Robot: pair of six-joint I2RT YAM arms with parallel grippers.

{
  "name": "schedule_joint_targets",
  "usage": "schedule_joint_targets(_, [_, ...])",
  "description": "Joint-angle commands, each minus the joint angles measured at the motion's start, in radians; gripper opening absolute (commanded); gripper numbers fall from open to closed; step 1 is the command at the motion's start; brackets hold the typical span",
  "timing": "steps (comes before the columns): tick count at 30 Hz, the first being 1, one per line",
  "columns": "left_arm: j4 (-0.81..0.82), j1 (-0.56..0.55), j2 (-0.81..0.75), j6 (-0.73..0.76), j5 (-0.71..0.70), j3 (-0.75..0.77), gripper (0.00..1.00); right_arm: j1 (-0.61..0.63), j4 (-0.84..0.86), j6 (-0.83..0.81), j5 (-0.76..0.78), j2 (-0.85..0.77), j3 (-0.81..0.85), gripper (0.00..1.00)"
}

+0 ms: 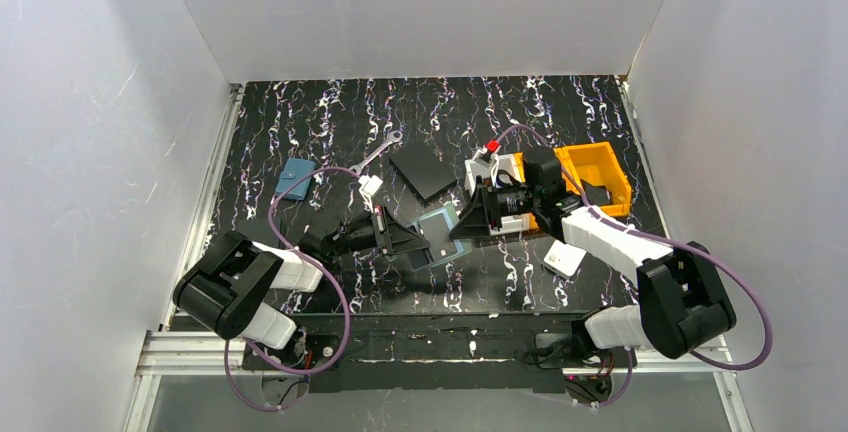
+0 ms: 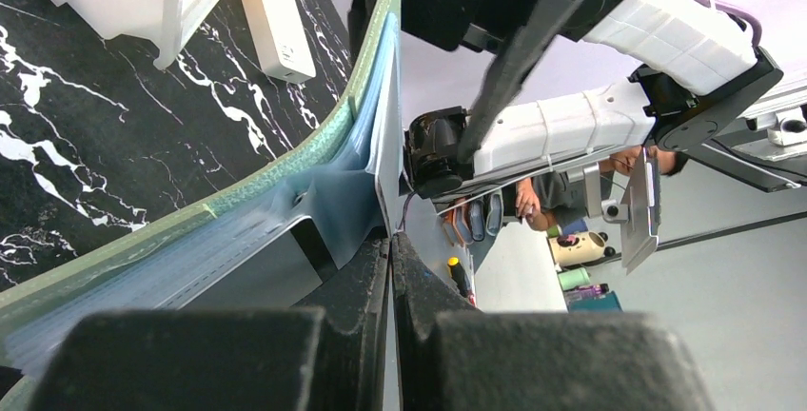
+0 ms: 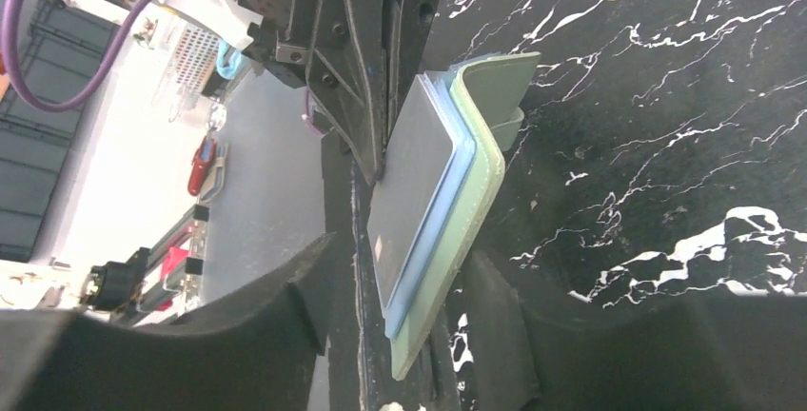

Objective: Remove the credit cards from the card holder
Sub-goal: Remove the credit card from the card holder.

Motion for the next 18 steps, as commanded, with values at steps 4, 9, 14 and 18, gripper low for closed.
schedule_joint_targets(4, [0.041, 0.003, -0.045, 0.025, 0.033, 0.041, 0.0, 0.002, 0.094, 0.076, -0.04, 0.019, -0.004, 0.39])
schedule_joint_targets(9, [0.041, 0.005, -0.064, 0.036, 0.031, 0.027, 0.0, 0.0, 0.159, 0.143, -0.068, 0.027, -0.003, 0.08])
schedule_joint_targets(14, [0.045, 0.027, -0.112, 0.053, 0.033, -0.007, 0.0, -0.043, 0.204, 0.192, -0.067, 0.018, -0.017, 0.01])
schedule_joint_targets(18, [0.041, 0.06, -0.176, 0.067, 0.041, -0.037, 0.0, -0.073, 0.242, 0.228, -0.067, 0.016, -0.036, 0.01])
